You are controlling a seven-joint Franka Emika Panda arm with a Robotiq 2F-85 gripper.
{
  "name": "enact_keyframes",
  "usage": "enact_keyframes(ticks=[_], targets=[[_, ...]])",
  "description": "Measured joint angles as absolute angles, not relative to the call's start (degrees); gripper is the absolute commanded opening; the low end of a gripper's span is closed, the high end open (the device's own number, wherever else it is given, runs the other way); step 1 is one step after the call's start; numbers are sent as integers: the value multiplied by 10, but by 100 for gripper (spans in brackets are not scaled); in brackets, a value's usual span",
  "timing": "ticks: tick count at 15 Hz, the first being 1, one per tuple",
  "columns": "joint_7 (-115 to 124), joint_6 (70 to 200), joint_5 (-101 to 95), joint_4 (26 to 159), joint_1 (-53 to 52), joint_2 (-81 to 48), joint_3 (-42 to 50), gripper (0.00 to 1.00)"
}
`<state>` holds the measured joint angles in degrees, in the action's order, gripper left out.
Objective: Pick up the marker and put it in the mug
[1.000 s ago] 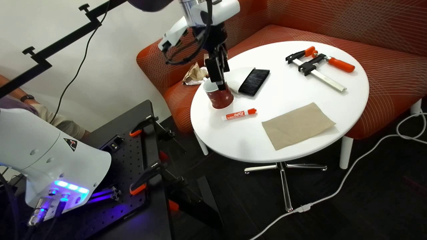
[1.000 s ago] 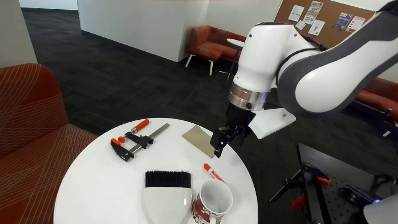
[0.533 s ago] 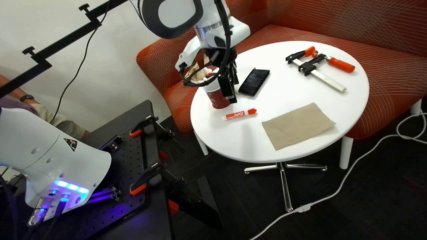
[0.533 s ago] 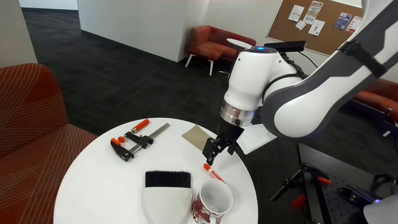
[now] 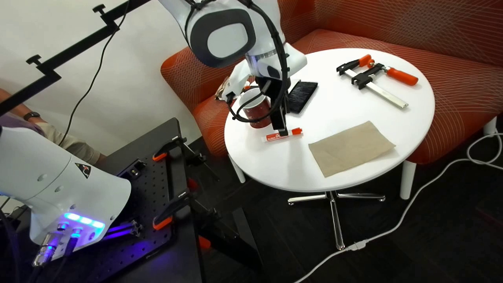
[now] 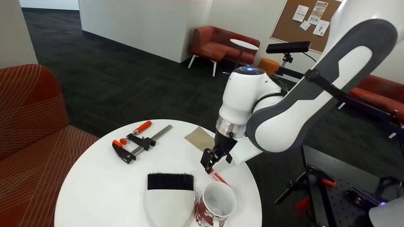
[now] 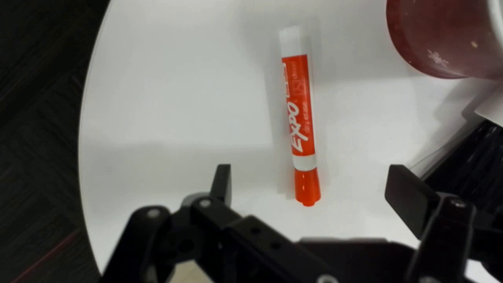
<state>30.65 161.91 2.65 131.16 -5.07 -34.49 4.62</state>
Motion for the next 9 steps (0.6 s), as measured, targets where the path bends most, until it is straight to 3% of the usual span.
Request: enact_keyframes(ticks=[4, 5, 6, 9], targets=[[303, 1619, 44, 1291, -51, -375, 47, 100], [303, 1619, 47, 1286, -51, -381, 48, 75], [303, 1619, 50, 1282, -51, -387, 49, 74], [303, 1619, 57, 1270, -51, -402, 51, 50]])
